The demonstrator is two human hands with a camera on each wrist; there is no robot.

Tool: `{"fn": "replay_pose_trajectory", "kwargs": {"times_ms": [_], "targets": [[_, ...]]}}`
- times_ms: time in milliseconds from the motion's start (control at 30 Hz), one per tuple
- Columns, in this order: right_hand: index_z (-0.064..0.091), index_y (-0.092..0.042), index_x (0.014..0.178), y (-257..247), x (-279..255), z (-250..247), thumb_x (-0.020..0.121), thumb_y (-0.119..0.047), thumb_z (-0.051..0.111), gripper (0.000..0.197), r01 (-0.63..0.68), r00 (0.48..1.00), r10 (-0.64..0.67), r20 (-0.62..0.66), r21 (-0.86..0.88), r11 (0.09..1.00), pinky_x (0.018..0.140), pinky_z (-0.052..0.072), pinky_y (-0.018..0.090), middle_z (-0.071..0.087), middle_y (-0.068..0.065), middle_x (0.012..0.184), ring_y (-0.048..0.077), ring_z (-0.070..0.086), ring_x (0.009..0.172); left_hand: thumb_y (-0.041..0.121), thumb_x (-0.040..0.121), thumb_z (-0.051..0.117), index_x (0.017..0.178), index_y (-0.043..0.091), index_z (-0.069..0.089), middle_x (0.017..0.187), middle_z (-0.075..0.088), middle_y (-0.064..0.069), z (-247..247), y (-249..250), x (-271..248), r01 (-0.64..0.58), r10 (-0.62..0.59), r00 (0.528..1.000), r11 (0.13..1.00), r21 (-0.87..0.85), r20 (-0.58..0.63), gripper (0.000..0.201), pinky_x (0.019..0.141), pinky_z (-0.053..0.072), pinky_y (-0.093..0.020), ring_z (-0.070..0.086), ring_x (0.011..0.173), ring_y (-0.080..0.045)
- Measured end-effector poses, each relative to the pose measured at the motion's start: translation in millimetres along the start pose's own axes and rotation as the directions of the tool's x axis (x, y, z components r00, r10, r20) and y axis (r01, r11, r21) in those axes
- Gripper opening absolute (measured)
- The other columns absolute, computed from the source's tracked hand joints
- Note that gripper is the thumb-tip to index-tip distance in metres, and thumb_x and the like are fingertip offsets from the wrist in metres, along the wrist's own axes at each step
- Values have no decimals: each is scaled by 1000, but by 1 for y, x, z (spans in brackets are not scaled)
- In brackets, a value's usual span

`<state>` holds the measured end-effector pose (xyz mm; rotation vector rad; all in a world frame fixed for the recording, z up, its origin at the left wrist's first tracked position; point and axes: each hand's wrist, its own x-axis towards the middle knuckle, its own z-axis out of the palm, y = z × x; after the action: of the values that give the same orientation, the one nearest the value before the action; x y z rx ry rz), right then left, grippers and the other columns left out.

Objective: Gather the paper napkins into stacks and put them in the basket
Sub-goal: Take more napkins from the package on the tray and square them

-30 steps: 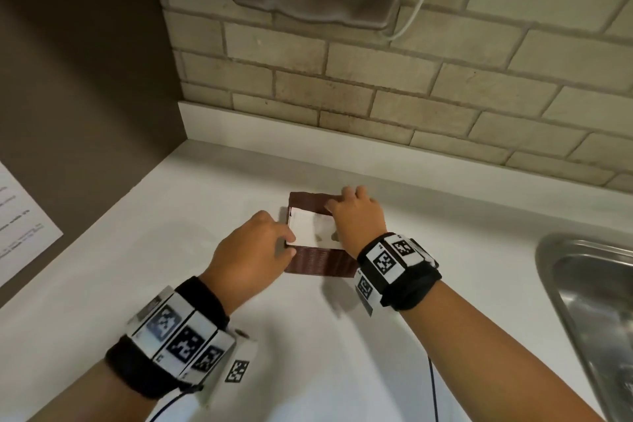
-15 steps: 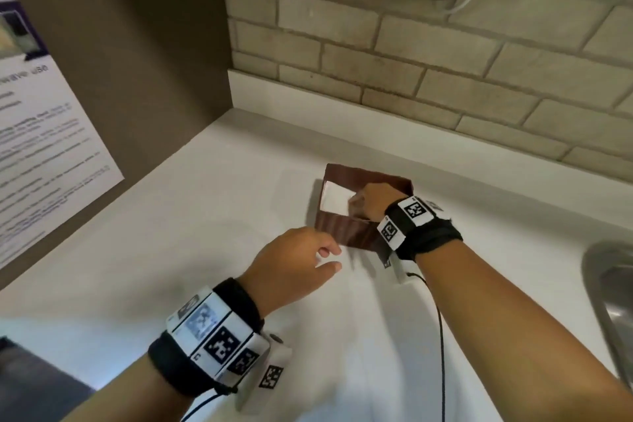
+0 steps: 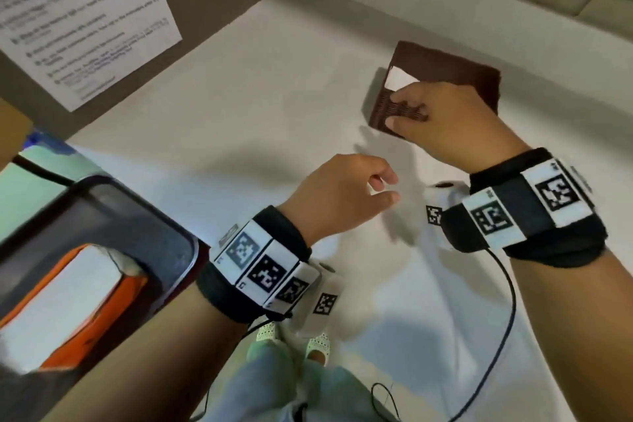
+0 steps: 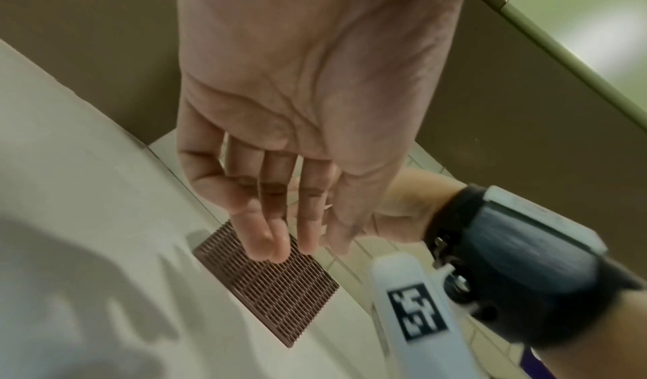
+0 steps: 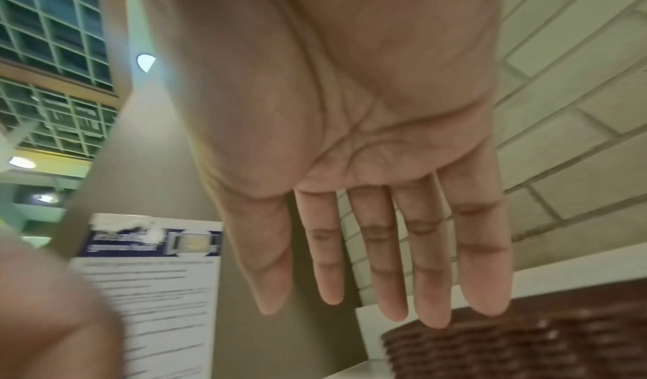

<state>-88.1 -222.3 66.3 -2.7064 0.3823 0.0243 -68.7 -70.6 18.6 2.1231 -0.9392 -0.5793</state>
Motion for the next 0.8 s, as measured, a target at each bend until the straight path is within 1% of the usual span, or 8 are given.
{"fn": "replay_pose_trajectory", "kwargs": {"times_ms": [133, 267, 400, 500, 567, 633, 700, 800], "targets": [[54, -21, 128, -15, -28, 26, 88, -32, 57, 41, 72, 994, -72, 80, 2, 997, 94, 39, 29, 57, 6, 130, 21, 52, 119, 28, 85, 63, 102, 20, 65, 87, 57, 10, 0, -12, -27, 18, -21, 998, 999, -49, -55, 19, 75, 46, -19, 57, 72, -4], [44, -27, 135, -36, -60, 52, 89, -32, 53, 46, 140, 971, -145, 190, 39, 989, 98, 33, 26, 47, 1, 138, 18, 40, 128, 29, 86, 61, 100, 22, 64, 92, 60, 12, -5, -33, -70, 19, -21, 999, 998, -65, -40, 17, 62, 40, -4, 64, 80, -10], [33, -37, 139, -67, -94, 80, 90, -49, 43, 51, 250, 922, -273, 274, 116, 961, 95, 23, 14, 31, -12, 144, 4, 23, 132, 37, 87, 58, 106, 28, 61, 99, 64, 8, -8, -75, -137, 16, -17, 1000, 997, -77, -14, 21, 73, 51, -17, 62, 84, -5], [31, -43, 137, -96, -114, 104, 80, -60, 25, 60, 336, 882, -361, 303, 133, 932, 97, 19, 10, 27, -18, 142, -5, 14, 131, 52, 83, 47, 103, 33, 59, 99, 63, 15, -1, -114, -199, 155, -155, 988, 985, -72, 5, 30, 76, 51, -21, 60, 86, -1], [36, -40, 133, -117, -124, 124, 83, -53, 29, 52, 408, 851, -437, 289, 159, 899, 96, 20, 10, 33, -14, 139, -3, 19, 128, 60, 79, 46, 103, 38, 58, 98, 60, 20, 11, -140, -241, 288, -284, 957, 951, -112, 50, 34, 76, 50, -19, 58, 86, 2], [40, -34, 130, -139, -129, 143, 86, -46, 34, 46, 464, 820, -499, 280, 184, 866, 97, 29, 16, 39, -10, 134, 2, 26, 125, 60, 80, 52, 98, 48, 52, 96, 56, 25, 23, -164, -281, 410, -394, 909, 903, -127, 136, 22, 73, 47, -9, 58, 86, 5], [43, -30, 131, -161, -131, 163, 88, -44, 37, 46, 504, 791, -540, 288, 196, 841, 98, 33, 21, 43, -4, 134, 6, 30, 124, 47, 84, 58, 97, 49, 47, 100, 56, 24, 37, -191, -321, 539, -504, 833, 832, -128, 231, 17, 70, 43, -3, 59, 86, 5], [46, -24, 134, -192, -126, 194, 91, -35, 46, 44, 518, 749, -563, 349, 220, 826, 103, 26, 22, 44, 1, 138, 13, 34, 129, 42, 84, 61, 93, 44, 49, 104, 62, 12, 61, -232, -375, 692, -628, 707, 710, -131, 325, 14, 73, 45, -5, 61, 90, -1]]}}
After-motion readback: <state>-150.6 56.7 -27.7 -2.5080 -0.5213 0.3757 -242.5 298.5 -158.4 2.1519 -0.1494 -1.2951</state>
